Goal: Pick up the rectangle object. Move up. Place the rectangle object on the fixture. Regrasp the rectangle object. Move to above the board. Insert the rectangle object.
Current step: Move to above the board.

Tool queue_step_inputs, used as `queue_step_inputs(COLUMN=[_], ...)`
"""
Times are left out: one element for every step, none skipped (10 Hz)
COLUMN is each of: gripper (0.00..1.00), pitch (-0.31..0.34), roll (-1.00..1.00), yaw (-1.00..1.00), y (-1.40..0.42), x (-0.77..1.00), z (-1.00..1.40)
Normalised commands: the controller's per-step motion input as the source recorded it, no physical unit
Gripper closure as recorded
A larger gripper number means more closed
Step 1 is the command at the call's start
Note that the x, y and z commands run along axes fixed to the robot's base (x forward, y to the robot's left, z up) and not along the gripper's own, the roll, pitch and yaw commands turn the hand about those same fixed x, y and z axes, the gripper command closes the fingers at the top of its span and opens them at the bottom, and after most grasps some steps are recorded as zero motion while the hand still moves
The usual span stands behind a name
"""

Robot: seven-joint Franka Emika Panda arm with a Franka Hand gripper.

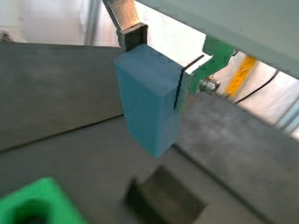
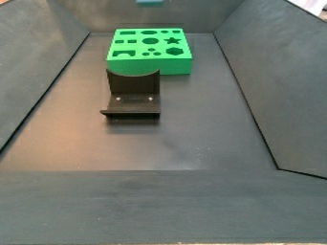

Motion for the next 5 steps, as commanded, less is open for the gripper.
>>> queue_step_inputs(gripper=[1.0, 1.0, 1.0, 1.0, 1.0], pitch=[0.038, 0.031, 0.024, 0.008, -0.007], roll=[-1.0, -1.0, -1.0, -0.87, -0.57], yaw=[-0.08, -0.07, -0.07, -0.05, -0.03], y=[-1.0, -1.0, -1.0, -1.0, -0.65], x=[-0.59, -0.61, -0.62, -0.64, -0.45], z=[0.3, 0.31, 0.31, 0.3, 0.2])
